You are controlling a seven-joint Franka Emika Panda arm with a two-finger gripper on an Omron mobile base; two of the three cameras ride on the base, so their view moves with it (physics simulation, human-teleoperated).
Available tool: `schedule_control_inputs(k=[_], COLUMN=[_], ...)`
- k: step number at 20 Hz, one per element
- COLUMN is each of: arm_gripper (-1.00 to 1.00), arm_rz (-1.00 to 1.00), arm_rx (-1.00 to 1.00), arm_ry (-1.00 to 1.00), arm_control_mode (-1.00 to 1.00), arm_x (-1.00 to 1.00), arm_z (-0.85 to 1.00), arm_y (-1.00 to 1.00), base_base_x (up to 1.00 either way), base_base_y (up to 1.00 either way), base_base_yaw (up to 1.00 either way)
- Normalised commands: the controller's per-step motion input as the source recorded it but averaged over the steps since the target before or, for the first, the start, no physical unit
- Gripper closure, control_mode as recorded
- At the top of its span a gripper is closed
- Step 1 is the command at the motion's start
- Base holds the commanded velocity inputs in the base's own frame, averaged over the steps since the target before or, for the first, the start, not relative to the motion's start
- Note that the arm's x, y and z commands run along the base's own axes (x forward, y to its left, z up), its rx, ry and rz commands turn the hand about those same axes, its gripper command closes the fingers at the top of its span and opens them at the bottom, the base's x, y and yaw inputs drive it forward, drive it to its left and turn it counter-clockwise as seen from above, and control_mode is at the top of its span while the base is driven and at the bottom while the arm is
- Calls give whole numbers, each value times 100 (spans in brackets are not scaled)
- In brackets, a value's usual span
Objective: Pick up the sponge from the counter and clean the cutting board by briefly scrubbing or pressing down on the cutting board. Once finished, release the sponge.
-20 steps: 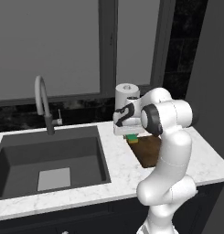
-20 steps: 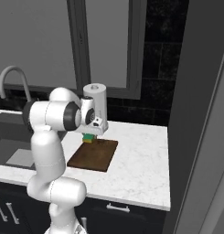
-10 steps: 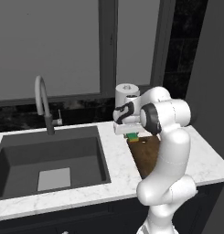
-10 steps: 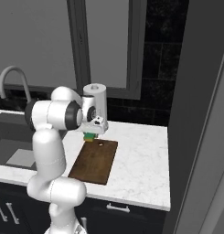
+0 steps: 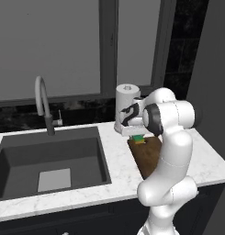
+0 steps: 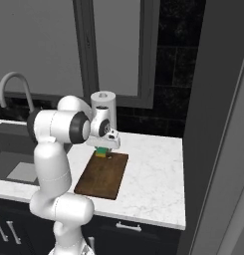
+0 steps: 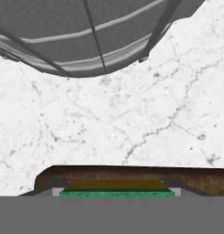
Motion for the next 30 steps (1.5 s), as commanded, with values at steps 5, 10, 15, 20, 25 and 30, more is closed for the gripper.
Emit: schedule_control_inputs(k=[5,10,15,20,25,30], arm_gripper=[100,100,100,100,100,100], arm_rz=[0,0,0,0,0,0], arm_rx=[-1,1,2,0,-3,1], arm_ry=[0,0,0,0,1,-2], arm_control_mode=[-100,-100,-100,-100,-100,-100], arm_x=[0,-12,-7,-3,0,-5], arm_z=[-83,-15,3,-17,-87,-29], arm_y=[0,-24,-59,-37,0,-28], base_base_x=[0,0,0,0,0,0], base_base_y=[0,0,0,0,0,0], base_base_yaw=[0,0,0,0,0,0])
